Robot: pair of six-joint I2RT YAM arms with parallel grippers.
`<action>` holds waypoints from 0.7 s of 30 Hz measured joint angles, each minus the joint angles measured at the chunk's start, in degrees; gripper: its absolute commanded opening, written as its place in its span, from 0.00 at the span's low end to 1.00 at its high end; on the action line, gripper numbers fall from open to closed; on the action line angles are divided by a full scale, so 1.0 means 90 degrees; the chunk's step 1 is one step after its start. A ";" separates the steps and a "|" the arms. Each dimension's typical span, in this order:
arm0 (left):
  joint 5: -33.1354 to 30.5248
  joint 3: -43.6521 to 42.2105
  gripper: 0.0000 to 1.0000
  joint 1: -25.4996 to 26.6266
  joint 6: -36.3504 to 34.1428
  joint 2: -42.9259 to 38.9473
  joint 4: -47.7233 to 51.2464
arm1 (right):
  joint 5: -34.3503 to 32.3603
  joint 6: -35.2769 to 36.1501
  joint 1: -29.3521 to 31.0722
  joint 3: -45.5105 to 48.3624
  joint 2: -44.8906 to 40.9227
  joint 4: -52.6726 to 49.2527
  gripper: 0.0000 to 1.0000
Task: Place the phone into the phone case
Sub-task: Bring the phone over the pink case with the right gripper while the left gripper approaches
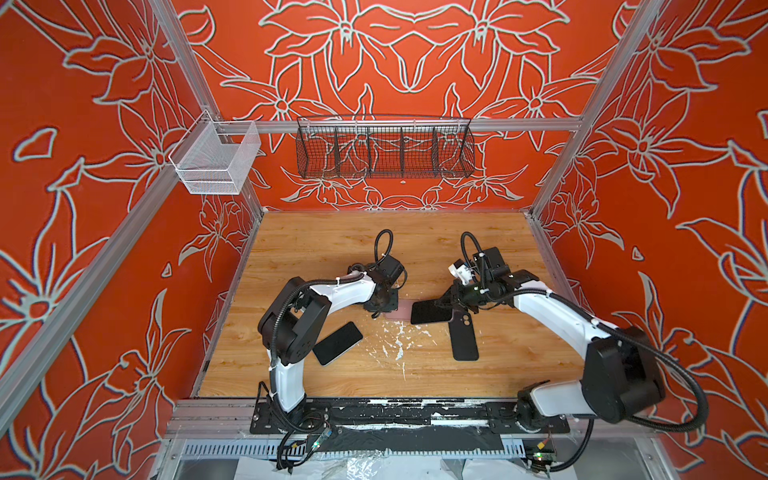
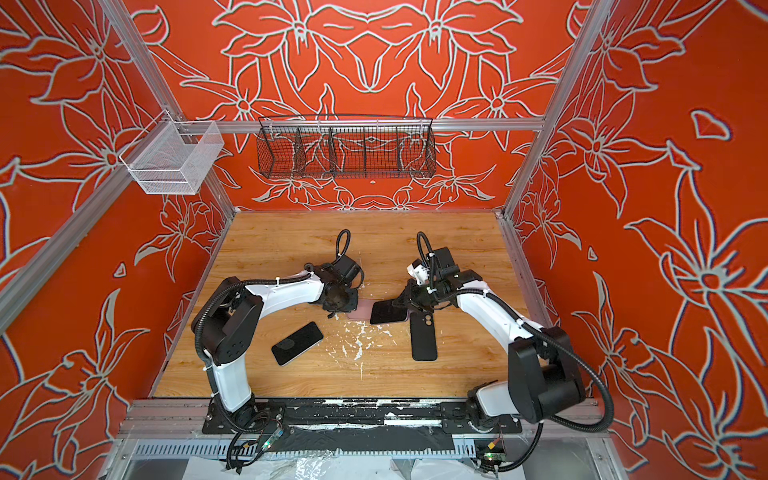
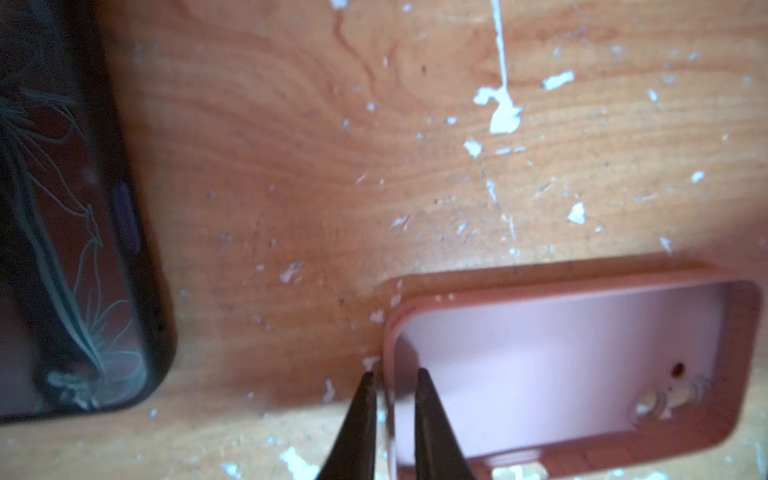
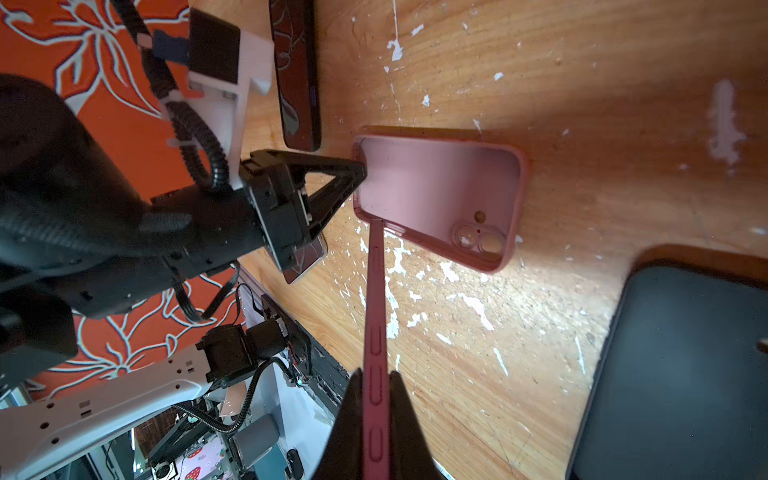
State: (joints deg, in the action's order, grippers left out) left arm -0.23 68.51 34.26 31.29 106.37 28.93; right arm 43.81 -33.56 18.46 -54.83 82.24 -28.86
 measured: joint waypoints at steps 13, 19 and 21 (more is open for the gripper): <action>0.0775 -0.0831 0.76 -0.0821 0.0357 -0.2198 -0.0500 | 0.0223 0.0165 0.0323 -0.1078 0.1559 0.0284 0.00; 0.1605 -0.1530 0.79 -0.0908 0.0515 -0.2266 -0.1209 | 0.0245 0.0131 0.0583 -0.1166 0.2079 0.0461 0.00; 0.1858 -0.1775 0.79 -0.0911 0.0597 -0.2263 -0.1433 | 0.0321 0.0090 0.0629 -0.1202 0.2183 0.0529 0.00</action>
State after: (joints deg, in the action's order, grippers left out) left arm 16.49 52.53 26.06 36.67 86.00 16.03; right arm 46.70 -32.75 24.12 -65.65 101.89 -24.10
